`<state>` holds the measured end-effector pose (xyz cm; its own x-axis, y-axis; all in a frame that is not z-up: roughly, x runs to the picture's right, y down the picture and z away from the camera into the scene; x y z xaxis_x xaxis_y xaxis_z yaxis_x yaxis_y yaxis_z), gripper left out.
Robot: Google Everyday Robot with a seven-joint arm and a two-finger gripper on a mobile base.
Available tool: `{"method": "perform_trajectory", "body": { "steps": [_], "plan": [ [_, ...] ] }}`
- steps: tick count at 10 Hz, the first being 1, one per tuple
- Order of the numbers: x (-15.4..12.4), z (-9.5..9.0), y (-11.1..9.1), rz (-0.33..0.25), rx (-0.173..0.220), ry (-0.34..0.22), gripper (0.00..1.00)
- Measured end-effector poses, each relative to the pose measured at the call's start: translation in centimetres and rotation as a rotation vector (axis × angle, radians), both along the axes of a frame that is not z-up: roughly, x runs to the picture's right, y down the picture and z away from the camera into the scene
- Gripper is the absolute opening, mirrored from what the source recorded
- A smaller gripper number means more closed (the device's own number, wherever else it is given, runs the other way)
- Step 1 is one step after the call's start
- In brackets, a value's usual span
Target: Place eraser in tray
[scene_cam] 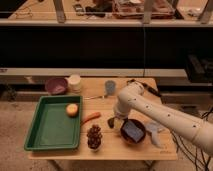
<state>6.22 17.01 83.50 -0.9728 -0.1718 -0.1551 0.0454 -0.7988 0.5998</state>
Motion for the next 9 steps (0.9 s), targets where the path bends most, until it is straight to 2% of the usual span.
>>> {"method": "perform_trajectory", "body": {
  "steps": [3, 7, 9],
  "plan": [
    [-0.2, 0.5, 0.4, -0.018, 0.009, -0.023, 0.8],
    [-0.7, 1.5, 1.2, -0.069, 0.014, -0.067, 0.8],
    [-0.7, 1.9, 1.5, -0.077, 0.003, -0.077, 0.69]
  ]
}}
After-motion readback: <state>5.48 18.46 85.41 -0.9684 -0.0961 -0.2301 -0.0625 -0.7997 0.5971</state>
